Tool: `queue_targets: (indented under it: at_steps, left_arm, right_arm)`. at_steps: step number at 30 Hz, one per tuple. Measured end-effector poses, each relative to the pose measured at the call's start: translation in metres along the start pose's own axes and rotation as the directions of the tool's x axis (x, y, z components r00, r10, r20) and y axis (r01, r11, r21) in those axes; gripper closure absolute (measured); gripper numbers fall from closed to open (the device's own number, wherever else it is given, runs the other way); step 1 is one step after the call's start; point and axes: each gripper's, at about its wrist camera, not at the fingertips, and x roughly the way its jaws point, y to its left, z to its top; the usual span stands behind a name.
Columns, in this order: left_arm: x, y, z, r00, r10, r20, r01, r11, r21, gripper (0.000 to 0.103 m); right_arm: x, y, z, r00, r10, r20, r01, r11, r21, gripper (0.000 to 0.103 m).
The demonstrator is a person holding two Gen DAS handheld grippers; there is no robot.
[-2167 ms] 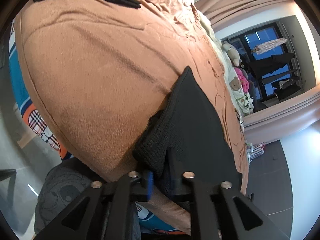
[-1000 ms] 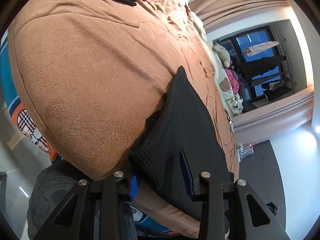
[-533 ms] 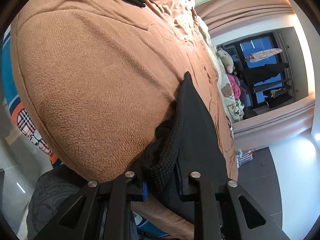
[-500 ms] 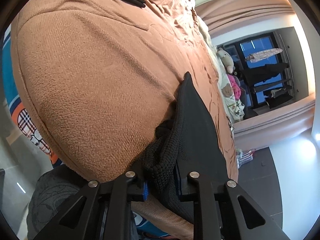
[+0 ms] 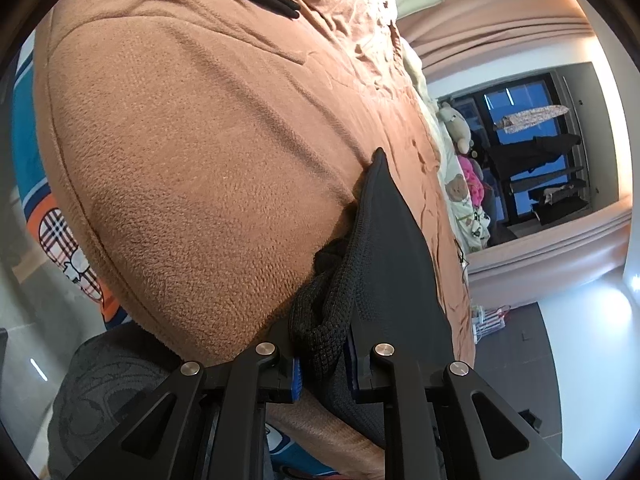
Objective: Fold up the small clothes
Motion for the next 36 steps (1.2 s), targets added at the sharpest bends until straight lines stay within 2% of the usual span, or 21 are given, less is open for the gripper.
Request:
queue_targets:
  at_steps: [9, 22, 30, 36]
  left_arm:
    - [0.000, -0.002, -0.001, 1.000, 0.021, 0.009, -0.020, 0.999, -0.029, 0.086]
    - [0.002, -0.005, -0.001, 0.998, 0.058, 0.012, -0.055, 0.988, -0.145, 0.086]
    - [0.002, -0.008, -0.002, 0.996, 0.084, 0.031, -0.078, 0.983, -0.168, 0.086]
    - [0.002, -0.008, -0.002, 0.996, 0.085, 0.034, -0.078, 0.982, -0.174, 0.086]
  right_arm:
    - [0.029, -0.002, 0.042, 0.999, -0.038, -0.024, 0.039, 0.999, 0.012, 0.101]
    - [0.073, 0.002, 0.102, 0.993, -0.102, -0.056, 0.104, 0.994, 0.037, 0.101]
    - [0.095, 0.000, 0.137, 0.991, -0.128, -0.048, 0.131, 0.990, 0.053, 0.102]
    - [0.111, 0.008, 0.152, 0.987, -0.153, -0.057, 0.155, 0.987, 0.046, 0.102]
